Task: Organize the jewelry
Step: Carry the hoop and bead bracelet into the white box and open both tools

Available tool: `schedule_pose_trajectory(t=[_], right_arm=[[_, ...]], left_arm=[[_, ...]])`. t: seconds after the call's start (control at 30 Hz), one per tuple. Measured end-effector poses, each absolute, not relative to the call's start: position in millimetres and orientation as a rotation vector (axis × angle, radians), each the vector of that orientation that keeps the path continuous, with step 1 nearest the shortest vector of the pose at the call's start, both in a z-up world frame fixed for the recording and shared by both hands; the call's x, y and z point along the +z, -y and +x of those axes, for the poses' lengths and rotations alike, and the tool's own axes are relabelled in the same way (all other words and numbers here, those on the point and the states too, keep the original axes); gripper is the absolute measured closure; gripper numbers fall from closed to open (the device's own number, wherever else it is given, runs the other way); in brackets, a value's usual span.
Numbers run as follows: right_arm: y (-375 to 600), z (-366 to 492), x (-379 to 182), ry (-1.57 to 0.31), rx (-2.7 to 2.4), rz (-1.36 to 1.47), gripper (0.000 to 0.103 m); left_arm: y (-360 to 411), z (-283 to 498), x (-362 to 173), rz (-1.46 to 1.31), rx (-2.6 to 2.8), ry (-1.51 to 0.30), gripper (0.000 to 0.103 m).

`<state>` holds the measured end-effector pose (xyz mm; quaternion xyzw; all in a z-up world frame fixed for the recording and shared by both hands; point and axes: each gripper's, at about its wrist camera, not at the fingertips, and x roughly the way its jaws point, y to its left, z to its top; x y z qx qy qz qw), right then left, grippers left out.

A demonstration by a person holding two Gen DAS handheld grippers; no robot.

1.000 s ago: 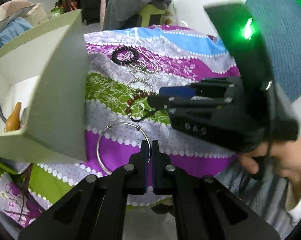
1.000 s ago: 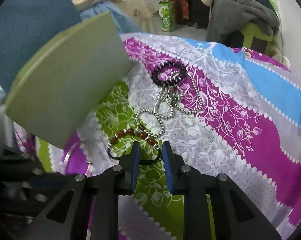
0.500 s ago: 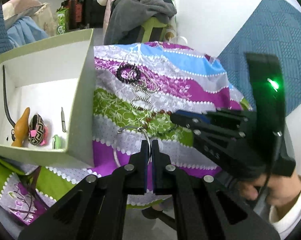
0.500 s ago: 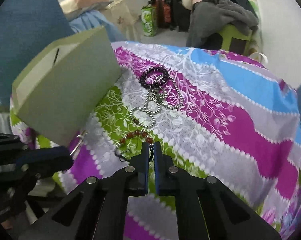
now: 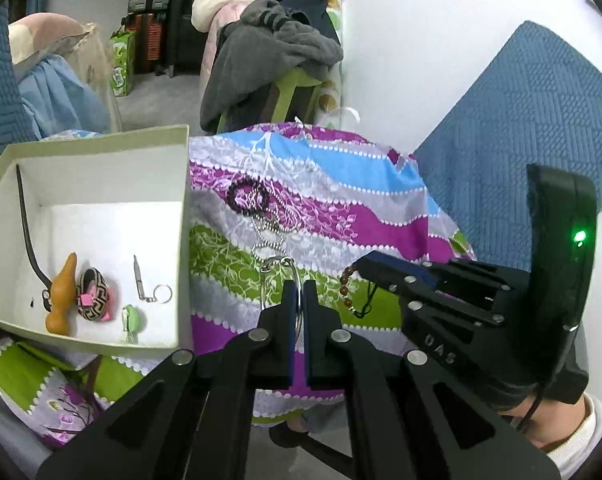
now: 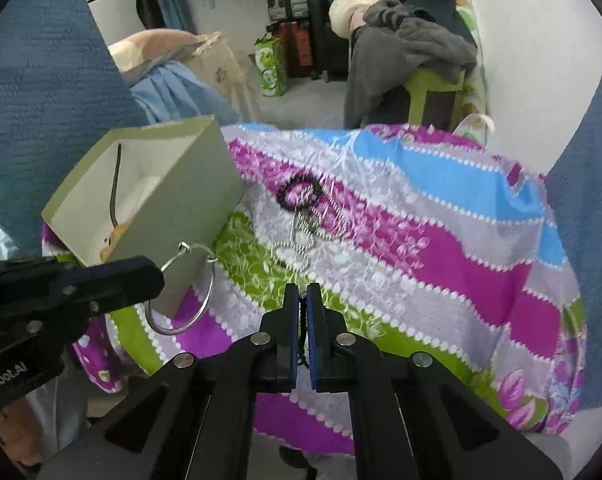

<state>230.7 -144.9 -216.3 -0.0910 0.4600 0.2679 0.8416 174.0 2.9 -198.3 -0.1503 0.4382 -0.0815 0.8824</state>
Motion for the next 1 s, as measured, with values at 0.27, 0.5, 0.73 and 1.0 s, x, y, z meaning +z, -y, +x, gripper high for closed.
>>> schedule_pose_trajectory(t=[0.27, 0.5, 0.73, 1.0], right_arm=[[133, 238, -153, -0.885, 0.550, -0.187, 0.101], [101, 239, -93, -0.802, 0.567, -0.185, 0.101], [65, 237, -49, -0.746, 0.563, -0.154, 0.101], [22, 235, -58, -0.767, 0.576, -0.110, 0.101]], left_arm=[[-20, 179, -158, -0.323, -0.186, -0.870, 0.101], [-50, 184, -113, -0.314, -0.181, -0.828, 0.101], [-99, 187, -67, -0.307, -0.147, -0.796, 0.101], [-153, 187, -76, -0.303, -0.111, -0.813, 0.101]])
